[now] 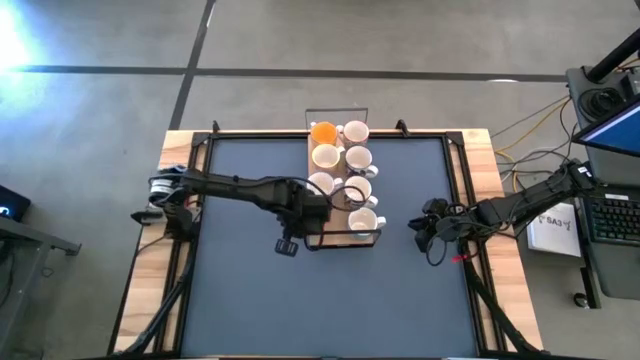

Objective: Place coffee mugs
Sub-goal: Put the red mug on the shelf

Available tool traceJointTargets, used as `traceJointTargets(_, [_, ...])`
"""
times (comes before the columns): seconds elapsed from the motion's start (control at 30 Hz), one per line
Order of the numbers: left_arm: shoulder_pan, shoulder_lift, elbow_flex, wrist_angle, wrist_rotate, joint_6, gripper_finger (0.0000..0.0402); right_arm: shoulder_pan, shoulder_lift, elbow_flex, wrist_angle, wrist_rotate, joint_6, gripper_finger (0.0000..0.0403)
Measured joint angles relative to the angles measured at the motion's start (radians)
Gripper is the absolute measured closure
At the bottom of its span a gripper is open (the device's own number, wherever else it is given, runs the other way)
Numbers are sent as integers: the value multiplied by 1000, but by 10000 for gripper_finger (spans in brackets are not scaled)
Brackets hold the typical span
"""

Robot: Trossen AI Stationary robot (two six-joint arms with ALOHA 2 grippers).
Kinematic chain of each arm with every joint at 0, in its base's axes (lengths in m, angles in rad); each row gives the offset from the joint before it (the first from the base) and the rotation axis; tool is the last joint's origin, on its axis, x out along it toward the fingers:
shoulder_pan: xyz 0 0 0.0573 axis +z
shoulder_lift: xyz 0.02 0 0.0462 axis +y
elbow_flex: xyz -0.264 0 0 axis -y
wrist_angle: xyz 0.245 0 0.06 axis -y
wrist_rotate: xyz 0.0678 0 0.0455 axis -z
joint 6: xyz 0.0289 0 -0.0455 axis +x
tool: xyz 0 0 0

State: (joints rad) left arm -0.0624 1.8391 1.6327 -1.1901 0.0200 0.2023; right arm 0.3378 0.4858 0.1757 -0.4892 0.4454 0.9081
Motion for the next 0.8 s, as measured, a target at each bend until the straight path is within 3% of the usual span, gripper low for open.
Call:
traceJointTargets(0.47, [-29,98,137,-68,-2,-80,394,0,0,0,0,0,0,349])
traceJointTargets(0.8, [-33,122,143,-56,-3,-116,393,0,0,0,0,0,0,349])
